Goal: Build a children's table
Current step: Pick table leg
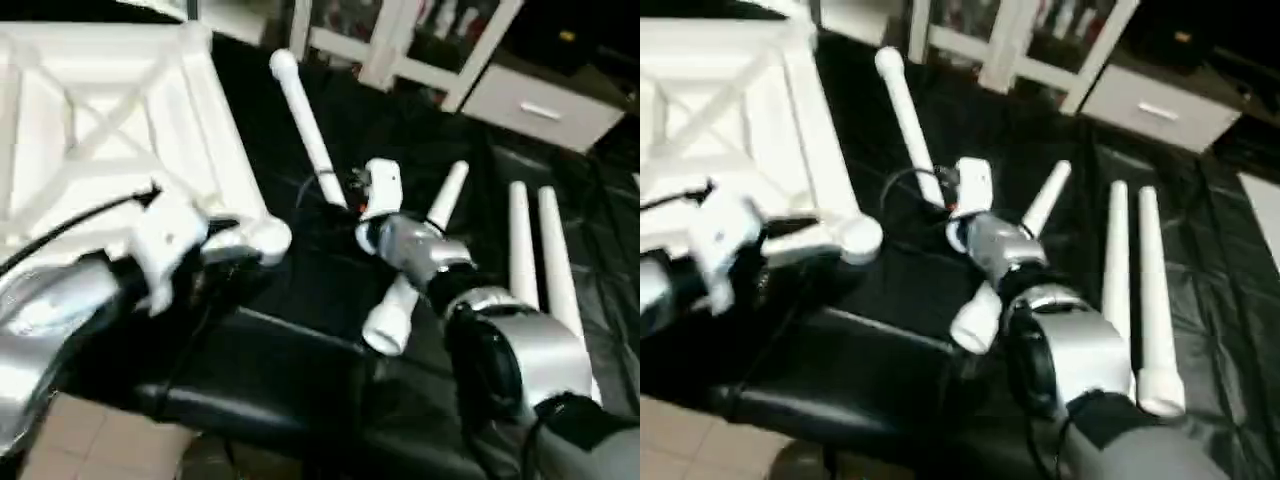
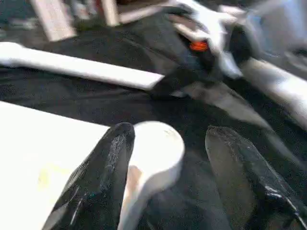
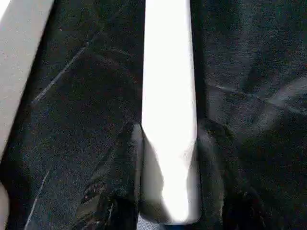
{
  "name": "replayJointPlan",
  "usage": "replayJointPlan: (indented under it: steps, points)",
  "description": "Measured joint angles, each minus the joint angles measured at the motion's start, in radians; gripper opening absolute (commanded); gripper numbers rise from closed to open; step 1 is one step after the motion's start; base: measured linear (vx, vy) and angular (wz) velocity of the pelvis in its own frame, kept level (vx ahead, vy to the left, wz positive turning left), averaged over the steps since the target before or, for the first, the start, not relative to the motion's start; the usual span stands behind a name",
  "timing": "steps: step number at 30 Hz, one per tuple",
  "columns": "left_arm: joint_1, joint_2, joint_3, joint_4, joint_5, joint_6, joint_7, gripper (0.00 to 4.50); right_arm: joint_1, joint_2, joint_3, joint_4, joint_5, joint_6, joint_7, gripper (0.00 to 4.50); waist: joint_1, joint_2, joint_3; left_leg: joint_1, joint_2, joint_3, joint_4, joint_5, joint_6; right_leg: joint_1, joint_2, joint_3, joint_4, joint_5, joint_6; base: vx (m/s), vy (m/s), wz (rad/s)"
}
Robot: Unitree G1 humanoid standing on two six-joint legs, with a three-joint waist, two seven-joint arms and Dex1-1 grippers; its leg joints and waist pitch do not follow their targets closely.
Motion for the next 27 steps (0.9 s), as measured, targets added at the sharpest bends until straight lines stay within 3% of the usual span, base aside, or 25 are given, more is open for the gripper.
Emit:
replayJointPlan:
  steps: [6,7,11,12,16,20,23,27]
  points:
    - [-0.074,-0.121,-0.035,0.124,0.018,-0.013,0.075,3.48,0.052,-0.056,-0.015,-0.109,0.037,0.014,0.1,1.2,0.008,0.036,-0.028,0.001,0.002,-0.001,0.003,0.003,0.005,0.002,0.0,-0.001,0.001,0.008,-0.005,0.0,0.0,0.0]
    - [-0.107,-0.179,-0.041,0.166,0.021,-0.021,0.1,3.52,0.097,-0.069,-0.014,-0.184,0.05,0.038,0.134,1.2,0.017,0.044,-0.033,0.001,0.003,-0.001,0.004,0.004,0.008,0.004,0.0,-0.002,0.0,0.009,-0.005,0.0,0.0,0.0]
    - [-0.163,-0.261,-0.061,0.246,0.025,-0.038,0.146,3.91,0.232,-0.07,0.018,-0.412,0.077,0.122,0.214,1.2,0.022,0.066,-0.045,0.002,0.003,-0.001,0.005,0.009,0.012,0.009,0.0,-0.002,-0.001,0.014,-0.004,0.0,0.0,0.0]
    - [-0.165,-0.27,-0.062,0.252,0.023,-0.038,0.148,3.95,0.251,-0.069,0.025,-0.439,0.084,0.136,0.224,1.2,0.022,0.069,-0.047,0.003,0.003,-0.001,0.006,0.009,0.012,0.01,0.0,-0.002,-0.001,0.015,-0.003,0.0,0.0,0.0]
    - [-0.233,-0.422,-0.001,0.308,-0.088,0.018,0.205,4.28,0.451,-0.047,0.048,-0.78,0.174,0.242,0.24,1.2,0.029,0.073,-0.049,0.005,0.004,-0.001,0.007,0.01,0.011,0.013,0.0,-0.003,-0.002,0.017,-0.001,0.0,0.0,0.0]
    - [-0.303,-0.496,0.041,0.369,-0.149,0.047,0.25,4.48,0.539,-0.005,0.068,-0.985,0.262,0.315,0.254,1.2,0.021,0.082,-0.055,0.009,0.004,-0.003,0.007,0.01,0.01,0.017,0.0,-0.005,-0.005,0.016,0.006,0.0,0.0,0.0]
    - [-0.356,-0.579,0.114,0.456,-0.22,0.095,0.292,4.5,0.634,0.03,0.073,-1.157,0.328,0.374,0.253,1.2,0.03,0.092,-0.063,0.011,0.004,-0.004,0.006,0.01,0.01,0.021,0.0,-0.006,-0.008,0.015,0.007,0.0,0.0,0.0]
    - [-0.382,-0.623,0.141,0.5,-0.268,0.126,0.32,4.5,0.688,0.05,0.111,-1.26,0.36,0.423,0.238,1.2,0.033,0.097,-0.068,0.009,0.005,-0.006,0.004,0.01,0.01,0.022,0.0,-0.009,-0.016,0.018,0.011,0.0,0.0,0.0]
